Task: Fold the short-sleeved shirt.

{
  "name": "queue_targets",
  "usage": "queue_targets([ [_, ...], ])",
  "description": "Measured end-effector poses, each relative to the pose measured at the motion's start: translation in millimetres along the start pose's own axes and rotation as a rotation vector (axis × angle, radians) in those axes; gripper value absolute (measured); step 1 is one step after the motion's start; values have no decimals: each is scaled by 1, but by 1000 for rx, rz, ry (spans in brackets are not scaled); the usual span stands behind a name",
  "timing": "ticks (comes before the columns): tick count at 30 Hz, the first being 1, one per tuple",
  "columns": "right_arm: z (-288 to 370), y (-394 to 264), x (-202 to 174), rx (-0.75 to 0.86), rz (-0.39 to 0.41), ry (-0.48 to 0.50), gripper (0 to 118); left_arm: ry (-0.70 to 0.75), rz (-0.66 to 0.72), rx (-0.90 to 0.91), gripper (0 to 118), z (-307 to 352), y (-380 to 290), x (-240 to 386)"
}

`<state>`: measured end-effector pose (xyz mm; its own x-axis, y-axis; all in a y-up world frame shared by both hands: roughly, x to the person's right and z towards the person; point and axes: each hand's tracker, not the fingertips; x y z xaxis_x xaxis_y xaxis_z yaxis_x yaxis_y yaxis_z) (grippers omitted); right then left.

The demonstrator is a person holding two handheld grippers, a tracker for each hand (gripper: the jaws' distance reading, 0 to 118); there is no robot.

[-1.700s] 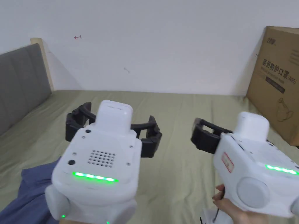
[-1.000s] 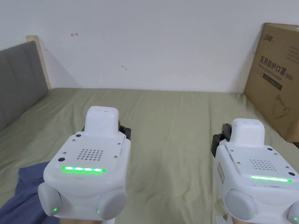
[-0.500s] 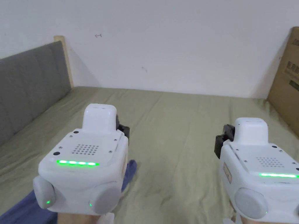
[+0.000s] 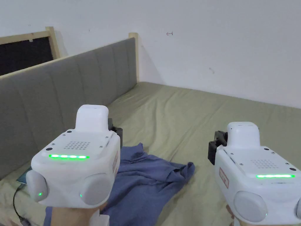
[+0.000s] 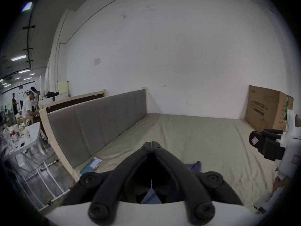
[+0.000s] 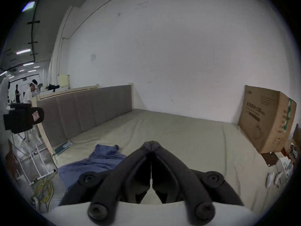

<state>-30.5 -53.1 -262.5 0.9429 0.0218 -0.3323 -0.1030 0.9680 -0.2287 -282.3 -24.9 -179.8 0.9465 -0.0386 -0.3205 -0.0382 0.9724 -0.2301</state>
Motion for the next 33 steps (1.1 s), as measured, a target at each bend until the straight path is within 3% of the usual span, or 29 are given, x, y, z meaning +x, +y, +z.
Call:
queue_targets([
  [6,-14,-16,6,-74,-16,1,0,-86,42,-222,0,-67,-41,4],
  [12,-37,-42,23,-178,-35,-34,0,-144,-46,-454,0,-144,-101,32],
  [13,-42,-46,26,-200,-39,-41,0,-142,-74,-470,17,-157,-110,37],
  [14,-47,-50,28,-214,-44,-50,0,-126,-93,-488,49,-165,-118,41],
  [15,-51,-53,30,-229,-52,-57,0,-137,-108,-538,89,-177,-128,46],
  [16,-54,-55,32,-240,-62,-57,0,-140,-115,-583,118,-187,-136,48],
  [18,-60,-61,35,-262,-77,-57,0,-147,-115,-556,115,-188,-147,55],
  [24,-72,-74,42,-314,-78,-74,0,-201,-164,-700,114,-214,-180,77],
  [26,-74,-77,43,-324,-76,-74,0,-237,-118,-755,91,-227,-191,78],
  [28,-74,-79,42,-334,-72,-76,0,-197,-82,-862,85,-236,-202,82],
  [30,-75,-80,43,-345,-77,-81,0,-227,-120,-799,76,-236,-199,80],
  [32,-76,-82,46,-349,-98,-77,0,-230,-112,-808,51,-239,-193,76],
  [33,-76,-83,47,-350,-111,-76,0,-226,-108,-808,33,-240,-189,73],
])
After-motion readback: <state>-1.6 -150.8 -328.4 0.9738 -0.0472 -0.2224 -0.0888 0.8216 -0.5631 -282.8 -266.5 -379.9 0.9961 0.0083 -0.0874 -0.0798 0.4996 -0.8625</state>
